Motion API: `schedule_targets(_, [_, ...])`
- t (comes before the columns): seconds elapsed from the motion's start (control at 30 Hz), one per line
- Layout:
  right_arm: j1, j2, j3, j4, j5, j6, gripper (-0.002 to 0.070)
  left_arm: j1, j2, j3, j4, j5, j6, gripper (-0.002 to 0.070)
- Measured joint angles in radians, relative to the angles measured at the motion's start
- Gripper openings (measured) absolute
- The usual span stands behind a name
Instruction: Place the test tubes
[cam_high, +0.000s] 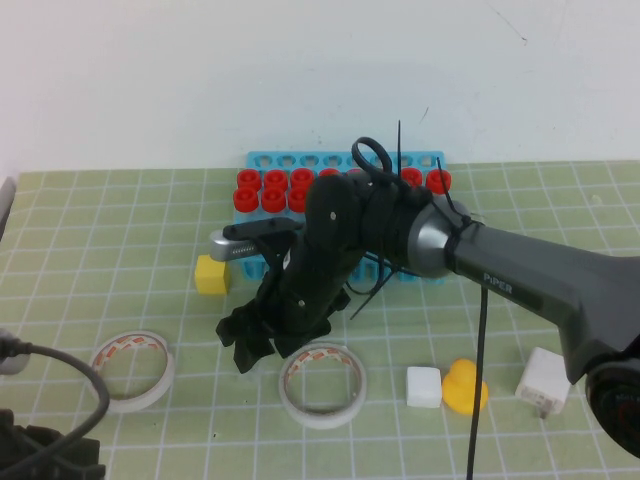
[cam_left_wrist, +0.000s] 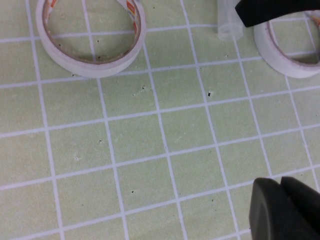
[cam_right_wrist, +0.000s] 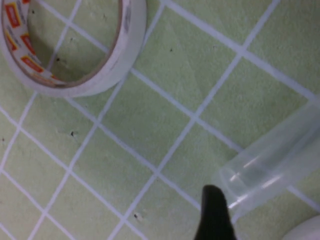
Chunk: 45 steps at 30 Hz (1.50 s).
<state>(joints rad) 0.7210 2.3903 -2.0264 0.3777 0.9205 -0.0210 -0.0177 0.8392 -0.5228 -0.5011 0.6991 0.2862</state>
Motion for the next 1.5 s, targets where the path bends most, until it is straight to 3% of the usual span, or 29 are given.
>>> schedule_targets(0.73, [0.000,0.035,-0.060,-0.058,0.047,0.039,0.0447,0.000,0.000,0.002,-0.043,-0.002,0.046,-0.0001])
schedule_targets(1.5, [0.000,0.072,-0.060,-0.041,-0.032,0.131,0.0447,0.000,0.000,0.003,-0.087,0.000,0.080,-0.0001])
